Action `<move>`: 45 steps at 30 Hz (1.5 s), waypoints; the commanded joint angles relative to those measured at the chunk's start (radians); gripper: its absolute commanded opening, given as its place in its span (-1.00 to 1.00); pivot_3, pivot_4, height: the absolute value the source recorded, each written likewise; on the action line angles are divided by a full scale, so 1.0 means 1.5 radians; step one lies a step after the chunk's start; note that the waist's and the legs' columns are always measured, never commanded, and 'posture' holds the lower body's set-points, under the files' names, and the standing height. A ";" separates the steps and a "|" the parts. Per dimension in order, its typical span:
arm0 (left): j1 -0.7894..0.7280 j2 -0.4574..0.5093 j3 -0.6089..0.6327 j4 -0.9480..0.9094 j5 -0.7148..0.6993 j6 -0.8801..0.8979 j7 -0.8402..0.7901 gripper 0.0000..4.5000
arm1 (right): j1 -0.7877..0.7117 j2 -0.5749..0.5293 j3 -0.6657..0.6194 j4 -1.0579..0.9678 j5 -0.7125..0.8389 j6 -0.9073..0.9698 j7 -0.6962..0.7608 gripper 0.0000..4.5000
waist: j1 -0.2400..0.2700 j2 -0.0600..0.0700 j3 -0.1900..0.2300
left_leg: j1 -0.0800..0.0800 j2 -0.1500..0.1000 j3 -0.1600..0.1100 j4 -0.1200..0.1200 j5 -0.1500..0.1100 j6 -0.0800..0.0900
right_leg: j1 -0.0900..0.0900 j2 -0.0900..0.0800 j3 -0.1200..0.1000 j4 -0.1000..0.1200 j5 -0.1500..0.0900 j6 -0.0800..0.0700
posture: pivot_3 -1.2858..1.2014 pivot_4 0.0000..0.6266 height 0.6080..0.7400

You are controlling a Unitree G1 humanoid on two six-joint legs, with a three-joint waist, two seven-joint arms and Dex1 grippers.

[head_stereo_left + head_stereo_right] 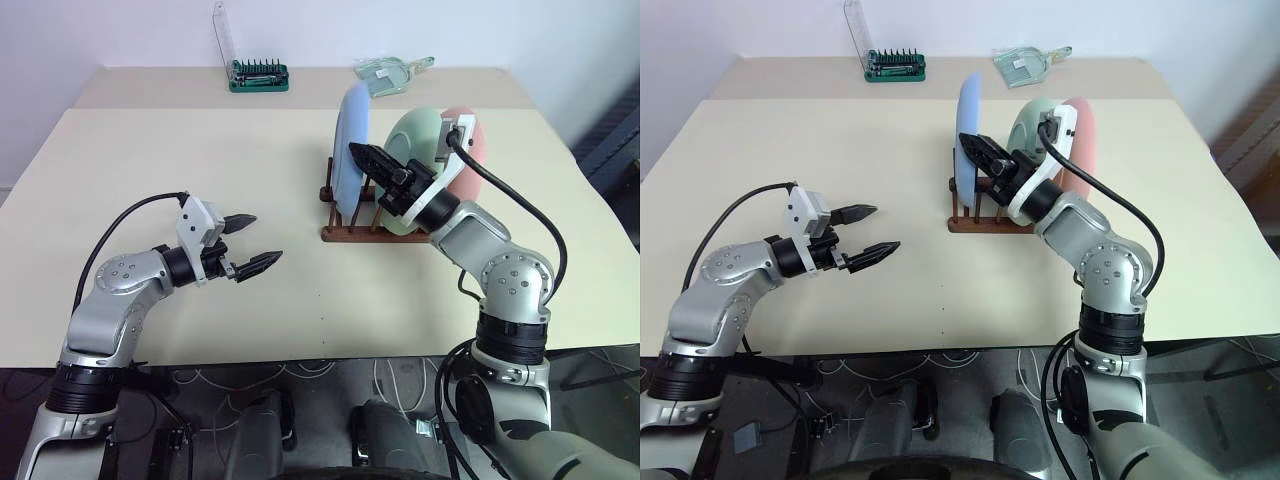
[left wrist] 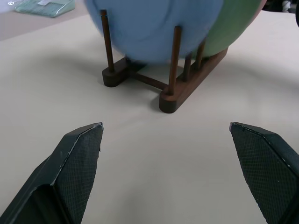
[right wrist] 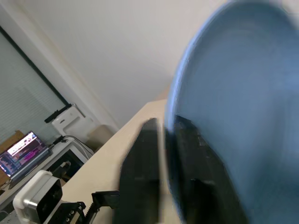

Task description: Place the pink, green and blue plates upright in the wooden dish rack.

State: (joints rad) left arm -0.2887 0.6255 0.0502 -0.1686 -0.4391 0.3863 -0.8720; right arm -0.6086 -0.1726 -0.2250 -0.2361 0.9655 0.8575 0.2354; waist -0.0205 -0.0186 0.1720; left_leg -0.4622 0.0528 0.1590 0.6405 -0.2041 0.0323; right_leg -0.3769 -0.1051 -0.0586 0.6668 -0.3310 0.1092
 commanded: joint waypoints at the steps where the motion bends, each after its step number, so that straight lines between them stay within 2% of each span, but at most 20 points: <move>1: -0.006 -0.001 0.002 -0.014 0.001 -0.010 -0.003 1.00 | -0.006 -0.005 -0.004 -0.021 0.012 -0.010 0.001 0.02 | 0.000 0.000 0.000 | 0.000 0.000 0.000 0.000 0.000 0.000 | 0.000 0.000 0.000 0.000 0.000 0.000 | 0.03 -0.52 0.88; 5: -0.004 -0.003 0.002 -0.015 0.003 -0.010 -0.002 1.00 | -0.012 -0.013 0.002 -0.026 0.001 -0.012 -0.002 0.89 | 0.000 0.000 0.000 | 0.000 0.000 0.000 0.000 0.000 0.000 | 0.000 0.000 0.000 0.000 0.000 0.000 | 0.03 -0.52 0.88; 17: 0.000 -0.009 0.004 -0.009 0.006 -0.014 -0.001 1.00 | -0.062 -0.081 0.036 -0.077 -0.038 -0.023 0.023 0.89 | 0.000 0.000 0.000 | 0.000 0.000 0.000 -0.001 0.000 0.000 | 0.000 0.000 0.000 0.000 0.000 0.000 | 0.03 -0.52 0.88; 21: 0.000 -0.015 0.003 -0.006 0.010 -0.018 0.001 1.00 | -0.090 -0.137 0.051 -0.120 -0.066 -0.027 0.043 0.89 | 0.000 0.001 0.000 | 0.000 -0.001 0.000 -0.001 0.000 0.000 | -0.001 -0.001 0.000 0.000 0.000 0.000 | 0.03 -0.52 0.88; 24: 0.000 -0.019 0.004 -0.005 0.012 -0.020 0.004 1.00 | -0.095 -0.190 0.031 -0.145 -0.081 -0.036 0.058 0.89 | 0.001 0.001 0.000 | 0.000 -0.001 0.000 -0.001 0.000 0.000 | -0.001 -0.001 0.000 0.000 0.000 0.000 | 0.03 -0.52 0.88; 26: 0.000 -0.021 0.002 -0.004 0.008 -0.022 -0.002 1.00 | -0.069 -0.280 -0.003 -0.170 -0.103 -0.033 0.092 0.66 | 0.005 0.001 0.000 | 0.000 -0.001 0.000 -0.001 0.000 0.000 | -0.001 -0.002 0.000 -0.001 0.000 0.000 | 0.03 -0.52 0.88; 28: 0.000 -0.023 0.001 -0.005 0.007 -0.022 -0.007 1.00 | -0.047 -0.330 -0.016 -0.182 -0.107 -0.035 0.116 0.38 | 0.007 0.001 0.000 | 0.000 -0.002 0.000 -0.001 0.000 0.001 | -0.001 -0.004 -0.001 -0.002 0.000 0.000 | 0.03 -0.52 0.88; 33: -0.022 -0.034 -0.030 0.007 0.006 -0.031 -0.042 1.00 | 0.083 -0.490 -0.086 -0.205 -0.159 -0.022 0.183 -0.82 | 0.005 0.001 0.000 | 0.000 -0.002 0.000 -0.002 -0.001 0.001 | 0.000 -0.005 -0.001 -0.002 0.000 0.000 | 0.03 -0.52 0.88; 34: -0.031 -0.038 -0.039 0.012 0.008 -0.033 -0.048 1.00 | 0.116 -0.518 -0.094 -0.214 -0.172 -0.022 0.196 -0.99 | 0.005 0.001 0.000 | 0.000 -0.002 0.000 -0.002 -0.001 0.001 | 0.000 -0.005 -0.001 -0.002 0.000 0.000 | 0.03 -0.52 0.88; 39: -0.064 -0.055 -0.059 0.038 0.014 -0.040 -0.063 1.00 | 0.242 -0.591 -0.093 -0.258 -0.237 -0.032 0.226 -0.99 | 0.001 0.001 0.000 | 0.001 -0.002 0.000 -0.002 0.000 0.001 | 0.001 -0.005 -0.001 -0.002 0.000 0.000 | 0.03 -0.52 0.88; 45: -0.084 -0.065 -0.072 0.054 0.014 -0.045 -0.079 1.00 | 0.282 -0.584 -0.050 -0.266 -0.304 -0.050 0.214 -0.99 | 0.002 0.001 0.000 | 0.001 -0.002 0.000 -0.001 0.000 0.001 | 0.001 -0.005 -0.001 -0.002 0.000 0.000 | 0.03 -0.52 0.88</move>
State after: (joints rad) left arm -0.3990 0.5342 -0.0581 -0.0782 -0.4220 0.3381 -0.9823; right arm -0.1751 -1.0453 -0.2965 -0.6054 0.5365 0.8068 0.5650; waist -0.0170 -0.0166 0.1719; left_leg -0.4606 0.0500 0.1593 0.6385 -0.2046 0.0341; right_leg -0.3749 -0.1121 -0.0601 0.6636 -0.3311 0.1096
